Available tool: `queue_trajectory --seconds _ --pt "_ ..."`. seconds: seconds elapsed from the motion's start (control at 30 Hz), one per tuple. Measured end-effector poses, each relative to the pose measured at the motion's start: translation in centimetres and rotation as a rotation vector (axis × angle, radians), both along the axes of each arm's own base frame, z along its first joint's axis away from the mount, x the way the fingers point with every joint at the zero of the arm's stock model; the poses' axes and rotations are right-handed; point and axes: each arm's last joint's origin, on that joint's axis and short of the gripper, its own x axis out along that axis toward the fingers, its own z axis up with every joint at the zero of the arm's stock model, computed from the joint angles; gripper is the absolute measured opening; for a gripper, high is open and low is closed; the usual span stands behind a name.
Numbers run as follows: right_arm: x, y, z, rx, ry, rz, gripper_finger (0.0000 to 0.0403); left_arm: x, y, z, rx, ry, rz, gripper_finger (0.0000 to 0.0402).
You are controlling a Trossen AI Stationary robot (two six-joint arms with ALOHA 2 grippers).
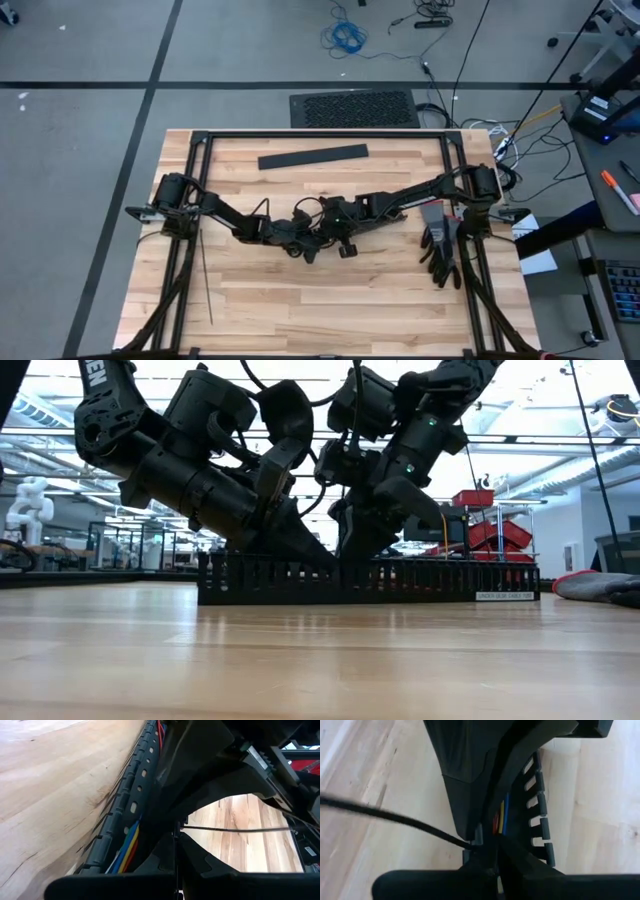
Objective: Ziptie cables
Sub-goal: Put the zip tied cable wires into the black cable duct
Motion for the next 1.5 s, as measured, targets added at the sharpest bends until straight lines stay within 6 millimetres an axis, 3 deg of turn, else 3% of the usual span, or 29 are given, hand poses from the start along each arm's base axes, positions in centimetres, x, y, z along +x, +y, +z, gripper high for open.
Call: queue_trajectory --seconds 0.33,0.63,0.83,1.03,1.17,1.33,1.5 --pt "-0.7 1.3 0.3 0.034 0.052 0.028 0.0 0.1 0.0 0.1 0.004 -0.005 -0.005 0.0004" --pt "-0.8 1.1 0.7 0.001 0.039 0.032 0.0 0.1 0.0 0.1 0.004 -0.005 0.005 0.0004" --pt "-2.1 0.9 4.4 -0.049 -0.007 0.007 0.0 0.1 0.0 0.1 0.041 -0.019 -0.003 0.0006" --pt "-3.8 1.3 9.2 -0.157 -0.135 -0.059 0.0015 0.3 -0.5 0.5 0.167 -0.1 -0.135 0.0039" --pt "-5.3 1.7 12.0 -0.204 -0.209 -0.19 0.0031 0.5 -1.2 1.2 0.252 -0.162 -0.201 0.0047" --pt "-7.4 1.9 13.4 -0.22 -0.184 -0.299 0.0032 0.1 -2.4 2.2 0.345 -0.178 -0.298 0.005" --pt "-8.6 3.6 13.9 -0.204 -0.171 -0.319 0.0026 -0.1 -3.3 5.1 0.485 -0.287 -0.333 0.0051"
